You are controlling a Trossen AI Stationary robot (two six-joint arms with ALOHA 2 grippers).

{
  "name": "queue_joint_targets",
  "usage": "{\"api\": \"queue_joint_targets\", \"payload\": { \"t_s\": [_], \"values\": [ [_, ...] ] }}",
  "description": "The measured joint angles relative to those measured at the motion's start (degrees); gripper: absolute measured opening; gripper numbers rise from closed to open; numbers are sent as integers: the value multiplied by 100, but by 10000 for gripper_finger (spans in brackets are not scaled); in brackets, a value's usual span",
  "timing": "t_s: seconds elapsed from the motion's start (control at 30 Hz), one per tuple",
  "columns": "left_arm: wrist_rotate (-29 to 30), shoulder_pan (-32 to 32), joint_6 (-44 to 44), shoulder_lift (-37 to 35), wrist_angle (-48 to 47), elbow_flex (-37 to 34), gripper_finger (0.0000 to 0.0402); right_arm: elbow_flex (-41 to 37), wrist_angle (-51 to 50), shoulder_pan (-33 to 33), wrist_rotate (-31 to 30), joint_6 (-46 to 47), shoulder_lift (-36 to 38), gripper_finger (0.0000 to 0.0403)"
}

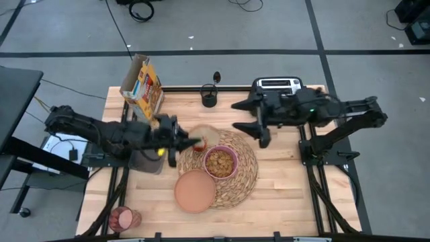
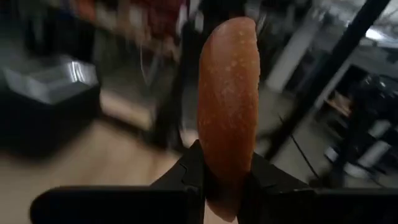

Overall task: Arrange a breakfast setting
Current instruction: Put the toasted bread into the brown plate on the placemat

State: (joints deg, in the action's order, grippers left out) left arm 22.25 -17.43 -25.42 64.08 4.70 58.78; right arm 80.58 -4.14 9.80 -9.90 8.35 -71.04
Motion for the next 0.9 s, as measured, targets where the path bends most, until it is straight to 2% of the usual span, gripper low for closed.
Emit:
{"api": "queue_joint_targets", "payload": {
  "t_s": [0.2, 0.37, 0.5, 0.7, 0.9],
  "values": [
    [-191, -812, -2199, 441, -1569, -6, 53, 0, -774, 178, -403, 232, 301, 323],
    [-851, -1374, -3309, 1144, -1750, -6, 53, -2, -1025, 350, -382, 602, 207, 309],
    [-1369, -1573, -3964, 1753, -1868, -6, 53, -2, -1017, 658, -202, 754, 72, 298],
    [-2088, -1431, -4511, 2403, -2170, -4, 54, -2, -1057, 1418, -54, 797, -194, 283],
    [-2722, -784, -4410, 2691, -2527, -6, 54, -7, -1101, 2443, -105, 1261, -534, 272]
  ]
}}
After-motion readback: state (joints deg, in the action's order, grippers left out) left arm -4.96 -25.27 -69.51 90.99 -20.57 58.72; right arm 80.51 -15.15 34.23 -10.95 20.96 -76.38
